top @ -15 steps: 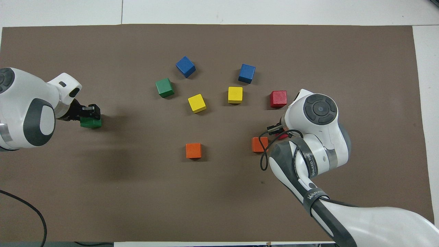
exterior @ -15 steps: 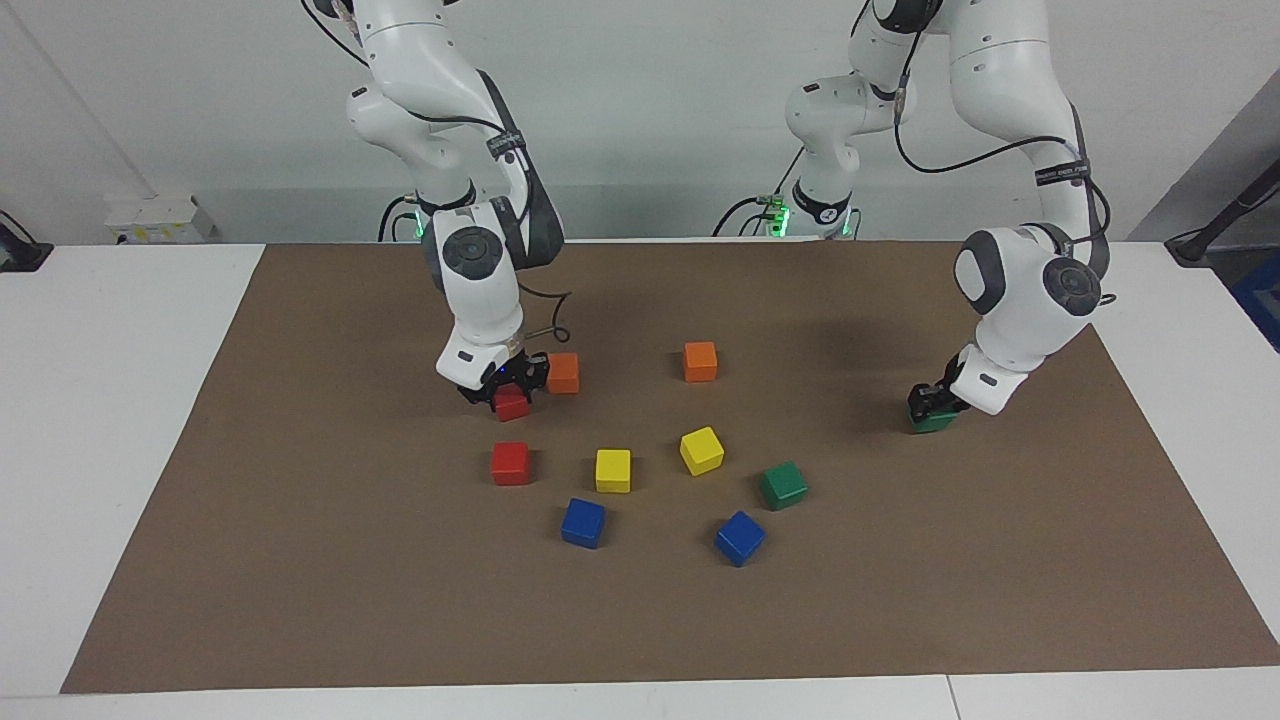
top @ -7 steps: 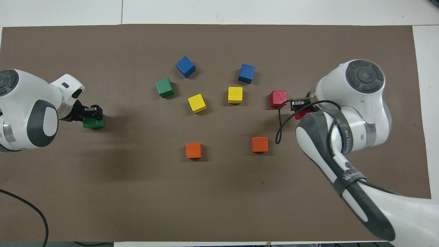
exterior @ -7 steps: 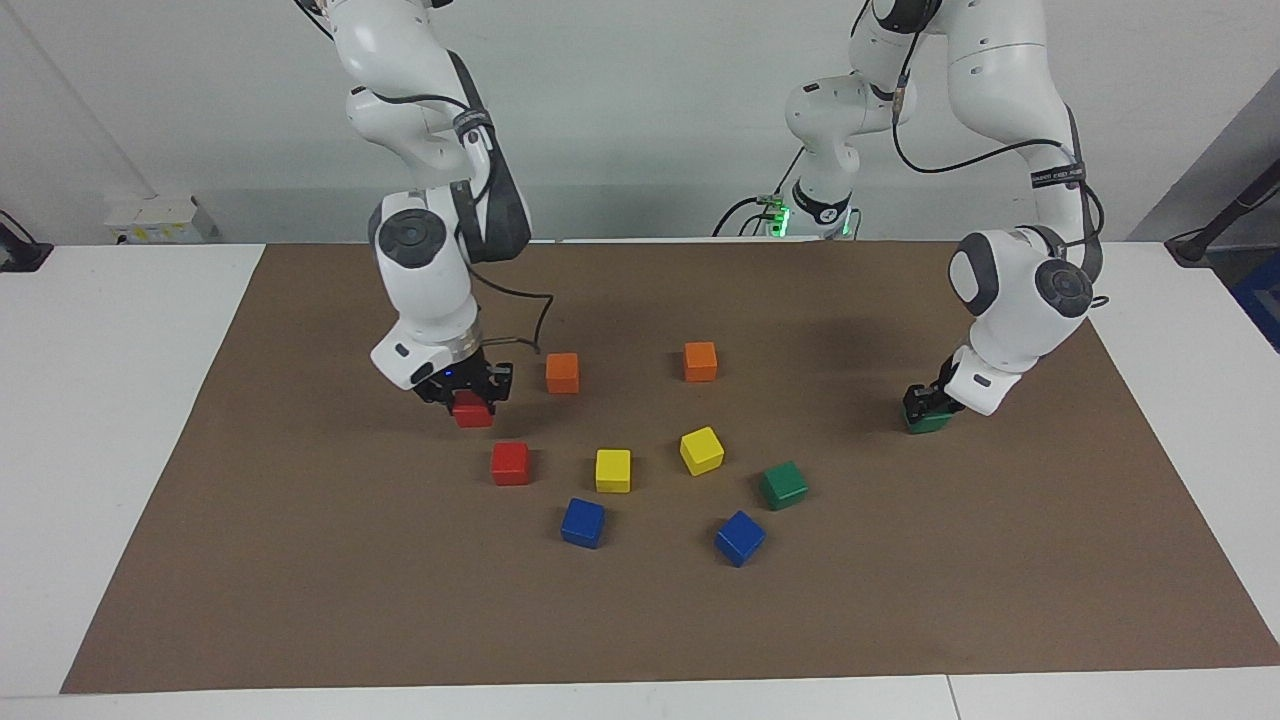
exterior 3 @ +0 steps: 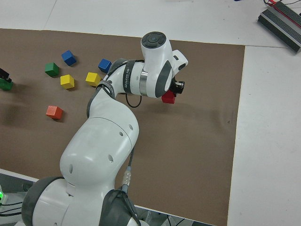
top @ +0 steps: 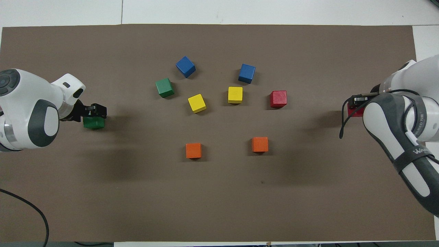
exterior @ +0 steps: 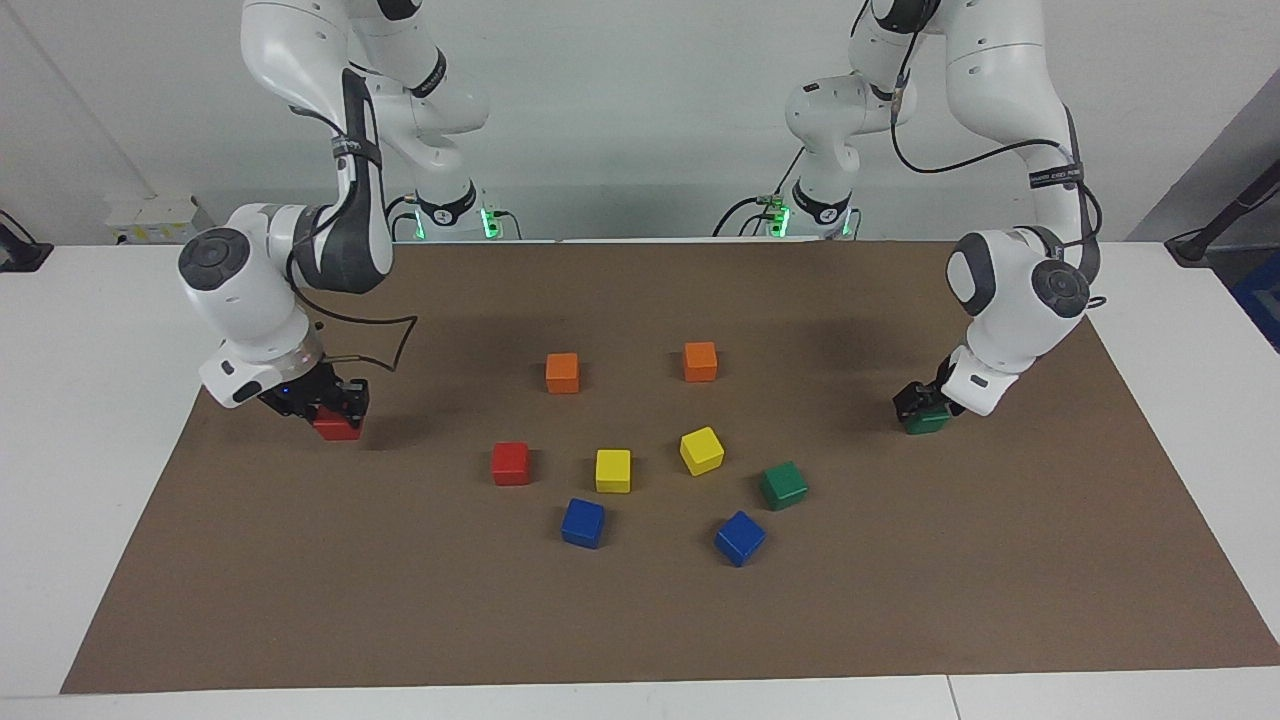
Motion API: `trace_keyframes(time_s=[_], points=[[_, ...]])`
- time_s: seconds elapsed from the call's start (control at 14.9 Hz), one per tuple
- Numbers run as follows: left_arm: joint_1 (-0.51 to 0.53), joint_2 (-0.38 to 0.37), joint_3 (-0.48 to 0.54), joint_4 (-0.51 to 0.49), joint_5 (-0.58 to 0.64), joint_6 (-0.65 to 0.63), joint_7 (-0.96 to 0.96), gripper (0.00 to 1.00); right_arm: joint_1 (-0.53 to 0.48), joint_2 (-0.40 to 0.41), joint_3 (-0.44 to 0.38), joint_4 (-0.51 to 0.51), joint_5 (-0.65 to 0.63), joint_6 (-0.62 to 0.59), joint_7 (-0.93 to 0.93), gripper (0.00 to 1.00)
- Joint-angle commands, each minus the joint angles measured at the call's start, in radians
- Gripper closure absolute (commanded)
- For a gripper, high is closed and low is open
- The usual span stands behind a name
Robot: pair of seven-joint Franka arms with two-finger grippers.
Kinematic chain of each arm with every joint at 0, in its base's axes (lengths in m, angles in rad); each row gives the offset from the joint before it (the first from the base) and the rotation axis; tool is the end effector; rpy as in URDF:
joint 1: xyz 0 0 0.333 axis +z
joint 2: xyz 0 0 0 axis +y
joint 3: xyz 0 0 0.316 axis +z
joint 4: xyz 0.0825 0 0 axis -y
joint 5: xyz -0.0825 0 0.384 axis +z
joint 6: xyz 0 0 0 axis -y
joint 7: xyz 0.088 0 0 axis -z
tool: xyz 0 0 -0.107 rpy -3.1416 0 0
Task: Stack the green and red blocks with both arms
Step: 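Release the green block and reach the left gripper to the other green block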
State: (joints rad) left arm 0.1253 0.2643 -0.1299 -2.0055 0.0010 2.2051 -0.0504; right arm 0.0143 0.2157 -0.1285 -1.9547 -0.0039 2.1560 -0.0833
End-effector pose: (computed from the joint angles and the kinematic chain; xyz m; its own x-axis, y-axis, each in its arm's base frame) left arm 0.5901 -0.0004 0.3213 0.9968 0.0475 -0.0641 0.0495 -0.9983 0.0299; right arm 0.5946 -0.0656 0.3682 0.9995 -0.0262 -0.0152 -0.0257 -0.9992 0.0295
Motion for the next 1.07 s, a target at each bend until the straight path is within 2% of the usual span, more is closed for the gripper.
trace_keyframes(time_s=[0.0,0.13,0.4,0.54,0.67,0.87,1.01], points=[[-0.012,-0.016,0.009,0.022,0.001,-0.024,-0.016,0.0,-0.005,-0.009,0.012,-0.045,0.021,0.04,-0.021,1.0],[-0.039,-0.016,0.009,0.05,-0.001,-0.053,-0.043,0.0,-0.011,-0.009,0.012,-0.072,0.019,0.071,-0.024,1.0],[-0.082,-0.01,0.001,0.099,-0.003,-0.079,-0.222,0.0,-0.007,0.004,0.013,-0.101,0.021,0.103,-0.041,1.0],[-0.159,-0.008,0.004,0.116,-0.007,-0.068,-0.383,0.0,-0.002,0.002,0.013,-0.135,0.021,0.152,-0.044,1.0],[-0.209,0.021,0.003,0.157,-0.007,-0.062,-0.498,0.0,0.001,0.005,0.013,-0.136,0.021,0.154,-0.044,1.0],[-0.255,0.047,0.003,0.214,-0.009,-0.061,-0.546,0.0,0.001,0.016,0.013,-0.144,0.021,0.171,-0.044,1.0],[-0.304,0.104,0.006,0.314,-0.009,-0.094,-0.552,0.0,0.001,0.016,0.013,-0.144,0.021,0.171,-0.046,1.0]])
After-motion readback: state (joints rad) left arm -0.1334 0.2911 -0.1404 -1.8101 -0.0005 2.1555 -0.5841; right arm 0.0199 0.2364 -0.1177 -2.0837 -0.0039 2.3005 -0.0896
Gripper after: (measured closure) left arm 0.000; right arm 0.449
